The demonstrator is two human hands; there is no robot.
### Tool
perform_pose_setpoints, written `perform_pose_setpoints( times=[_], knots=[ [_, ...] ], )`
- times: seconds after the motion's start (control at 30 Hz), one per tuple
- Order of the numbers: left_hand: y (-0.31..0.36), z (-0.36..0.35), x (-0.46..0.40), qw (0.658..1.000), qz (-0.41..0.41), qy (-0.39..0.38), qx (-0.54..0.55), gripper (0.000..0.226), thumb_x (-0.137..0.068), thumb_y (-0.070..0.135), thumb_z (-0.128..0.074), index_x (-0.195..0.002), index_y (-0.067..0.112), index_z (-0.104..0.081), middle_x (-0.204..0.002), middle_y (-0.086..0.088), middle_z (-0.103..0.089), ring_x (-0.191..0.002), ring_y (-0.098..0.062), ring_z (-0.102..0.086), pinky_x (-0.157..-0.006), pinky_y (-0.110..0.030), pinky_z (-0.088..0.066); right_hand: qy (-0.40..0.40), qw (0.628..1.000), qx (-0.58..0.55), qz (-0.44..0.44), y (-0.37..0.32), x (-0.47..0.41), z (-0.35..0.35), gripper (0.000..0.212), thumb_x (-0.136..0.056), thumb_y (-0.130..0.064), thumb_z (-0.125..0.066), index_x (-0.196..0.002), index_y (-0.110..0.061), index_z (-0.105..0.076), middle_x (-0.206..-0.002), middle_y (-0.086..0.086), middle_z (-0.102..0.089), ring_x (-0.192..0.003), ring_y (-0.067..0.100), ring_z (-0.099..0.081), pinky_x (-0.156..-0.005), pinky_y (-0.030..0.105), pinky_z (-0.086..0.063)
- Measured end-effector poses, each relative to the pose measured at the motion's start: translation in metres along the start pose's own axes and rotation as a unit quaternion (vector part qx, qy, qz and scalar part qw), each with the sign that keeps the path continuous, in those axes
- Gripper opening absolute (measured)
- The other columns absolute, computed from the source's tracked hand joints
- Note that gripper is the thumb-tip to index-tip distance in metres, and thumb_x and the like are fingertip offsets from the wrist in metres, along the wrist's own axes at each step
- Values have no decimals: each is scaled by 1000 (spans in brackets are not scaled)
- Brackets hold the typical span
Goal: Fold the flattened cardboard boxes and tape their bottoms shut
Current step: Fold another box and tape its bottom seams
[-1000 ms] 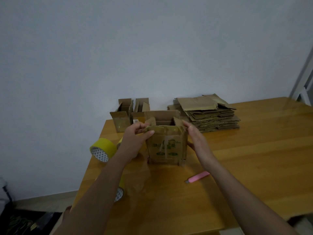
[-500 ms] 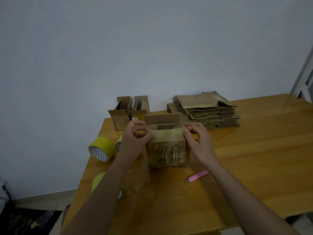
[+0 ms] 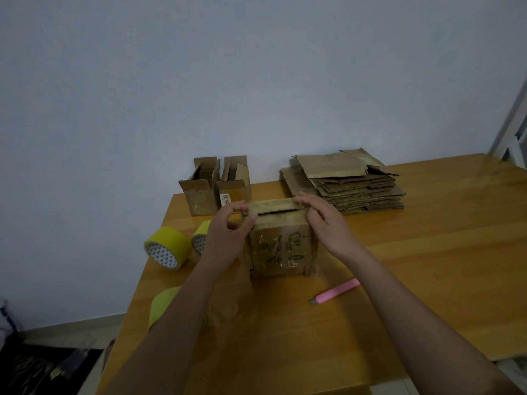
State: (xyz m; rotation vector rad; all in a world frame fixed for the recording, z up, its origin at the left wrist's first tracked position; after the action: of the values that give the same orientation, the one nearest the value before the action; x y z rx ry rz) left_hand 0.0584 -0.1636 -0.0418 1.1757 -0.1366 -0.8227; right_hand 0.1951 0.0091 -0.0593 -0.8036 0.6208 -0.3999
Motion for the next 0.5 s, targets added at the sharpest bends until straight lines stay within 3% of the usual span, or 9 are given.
perform_pose_setpoints(
  times=[0.07,0.17,0.2,0.3,0.4,0.5],
  knots=[
    [-2,-3,0,1000,8,-8,11,26,-97,33,-54,-122,26,-59,-142,13,-45,-102,-11,-58,-63,-10,-49,-1,1000,-22,-11,0,-2,0,36,-104,-19,-36,-134,-22,-56,-149,-4,-42,-132,7,-34,-110,42,-37],
    [-2,-9,-1,999,22,-24,15,33,-99,36,-50,-131,28,-53,-151,12,-37,-128,-16,-47,-87,-23,-53,-2,997,-66,-32,3,-7,2,34,-104,-28,-39,-132,-22,-58,-146,-6,-45,-122,5,-40,-100,34,-45],
    [0,-11,-1,999,28,-30,23,35,-99,35,-50,-133,28,-51,-153,11,-35,-133,-15,-41,-88,-22,-53,1,997,-71,-37,6,-10,3,34,-104,-30,-40,-131,-23,-59,-145,-8,-46,-121,5,-42,-99,33,-45],
    [0,-19,-3,997,50,-64,11,41,-98,33,-53,-137,23,-47,-156,10,-30,-138,-13,-33,-81,-12,-50,-4,997,-63,-50,16,-16,4,32,-102,-32,-44,-128,-23,-61,-137,-12,-49,-117,7,-47,-95,31,-47],
    [-10,-29,-1,992,73,-90,-43,48,-95,33,-57,-140,20,-45,-157,10,-29,-142,-13,-29,-102,-23,-36,-13,997,-40,-60,32,-12,0,27,-101,-29,-48,-124,-22,-61,-129,-15,-49,-121,13,-50,-95,33,-47],
    [-13,-35,-2,992,74,-83,-58,49,-96,32,-56,-141,18,-45,-156,9,-30,-142,-13,-28,-111,-31,-30,-2,997,-42,-68,43,-9,-2,25,-101,-27,-48,-122,-22,-61,-138,-9,-49,-121,9,-46,-99,32,-43]
  ],
)
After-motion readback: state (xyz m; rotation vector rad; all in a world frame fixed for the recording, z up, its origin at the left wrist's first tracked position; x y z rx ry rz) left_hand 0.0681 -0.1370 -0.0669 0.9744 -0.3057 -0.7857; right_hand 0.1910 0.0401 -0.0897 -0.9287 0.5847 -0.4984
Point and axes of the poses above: each hand's wrist, its own x-axis away from the middle knuckle, its own z-axis out of the back of the hand, y = z × x, the point moved 2 cm from there along -x, towards the middle knuckle
